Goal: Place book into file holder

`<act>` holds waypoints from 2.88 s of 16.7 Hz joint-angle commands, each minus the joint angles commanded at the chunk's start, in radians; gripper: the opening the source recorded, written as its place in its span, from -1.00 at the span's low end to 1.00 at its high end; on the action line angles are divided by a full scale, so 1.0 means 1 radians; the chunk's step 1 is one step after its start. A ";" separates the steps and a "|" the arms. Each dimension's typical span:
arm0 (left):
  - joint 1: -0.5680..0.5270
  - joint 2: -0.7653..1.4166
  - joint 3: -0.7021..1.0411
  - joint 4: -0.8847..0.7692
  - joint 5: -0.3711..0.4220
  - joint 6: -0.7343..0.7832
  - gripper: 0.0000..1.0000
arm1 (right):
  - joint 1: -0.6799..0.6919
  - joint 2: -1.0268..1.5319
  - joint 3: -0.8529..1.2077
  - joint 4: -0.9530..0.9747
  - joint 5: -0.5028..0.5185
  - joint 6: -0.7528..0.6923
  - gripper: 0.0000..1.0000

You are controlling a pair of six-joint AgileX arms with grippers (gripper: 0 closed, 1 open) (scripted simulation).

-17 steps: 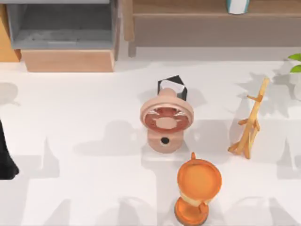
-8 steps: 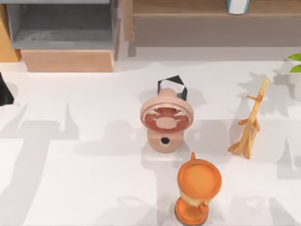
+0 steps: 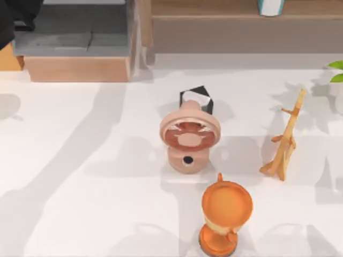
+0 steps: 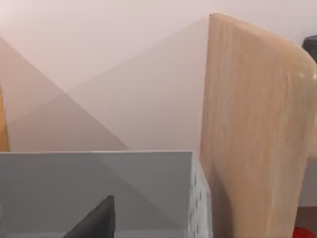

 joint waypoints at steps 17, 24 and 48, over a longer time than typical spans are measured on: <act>-0.366 1.402 1.279 0.104 -0.417 0.000 1.00 | 0.000 0.000 0.000 0.000 0.000 0.000 1.00; -0.362 1.415 1.288 0.103 -0.418 0.000 1.00 | 0.000 0.000 0.000 0.000 0.000 0.000 1.00; -0.342 1.607 1.677 -0.090 -0.394 -0.004 -0.06 | 0.000 0.000 0.000 0.000 0.000 0.000 1.00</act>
